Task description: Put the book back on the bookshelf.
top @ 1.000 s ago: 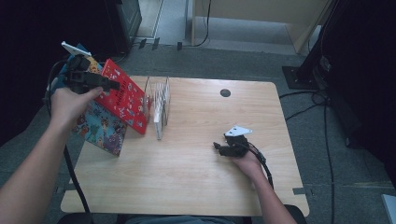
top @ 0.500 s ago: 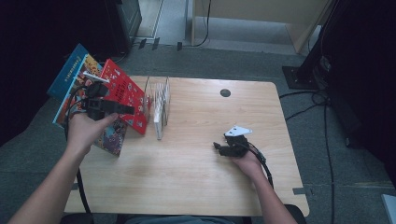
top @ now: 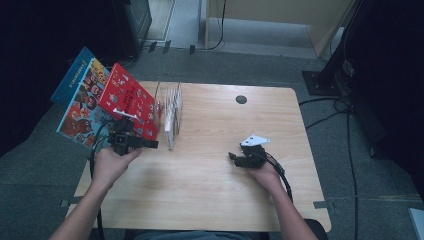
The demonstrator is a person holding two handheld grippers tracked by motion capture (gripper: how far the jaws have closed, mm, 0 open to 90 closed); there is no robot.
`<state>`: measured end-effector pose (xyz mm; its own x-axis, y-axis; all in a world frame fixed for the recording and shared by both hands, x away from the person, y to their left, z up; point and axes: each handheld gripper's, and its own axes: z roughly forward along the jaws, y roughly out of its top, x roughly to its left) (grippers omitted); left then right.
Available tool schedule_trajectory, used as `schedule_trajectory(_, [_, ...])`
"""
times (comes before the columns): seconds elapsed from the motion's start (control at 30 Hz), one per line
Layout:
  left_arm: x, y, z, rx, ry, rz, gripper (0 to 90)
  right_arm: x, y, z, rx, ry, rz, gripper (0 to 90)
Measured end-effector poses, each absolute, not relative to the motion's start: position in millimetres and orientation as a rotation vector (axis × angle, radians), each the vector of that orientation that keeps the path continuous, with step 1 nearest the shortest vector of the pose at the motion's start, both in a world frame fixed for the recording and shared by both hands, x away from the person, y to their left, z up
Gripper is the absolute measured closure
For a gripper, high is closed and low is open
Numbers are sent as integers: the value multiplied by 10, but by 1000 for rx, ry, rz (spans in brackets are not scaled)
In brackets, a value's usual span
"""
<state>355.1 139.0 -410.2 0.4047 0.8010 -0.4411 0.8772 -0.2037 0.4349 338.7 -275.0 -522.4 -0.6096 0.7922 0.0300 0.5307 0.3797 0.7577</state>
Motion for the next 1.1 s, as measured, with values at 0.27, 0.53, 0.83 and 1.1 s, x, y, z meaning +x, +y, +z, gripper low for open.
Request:
schedule_trajectory(0.27, [3433,1224,-4457,2060,1387,-168,427,3384,-2750,-5225,1153,2307,1079,358])
schedule_trajectory(0.53, [3378,1141,-4681,2066,1360,-146,420,3376,-2750,-5224,1148,2310,1078,354])
schedule_trajectory(0.83, [3346,1075,-4824,2087,1319,-123,422,3367,-2742,-5226,1142,2313,1082,344])
schedule_trajectory(1.1, [3333,992,-4895,2147,1306,-82,418,3339,-2699,-5226,1127,2334,1081,295])
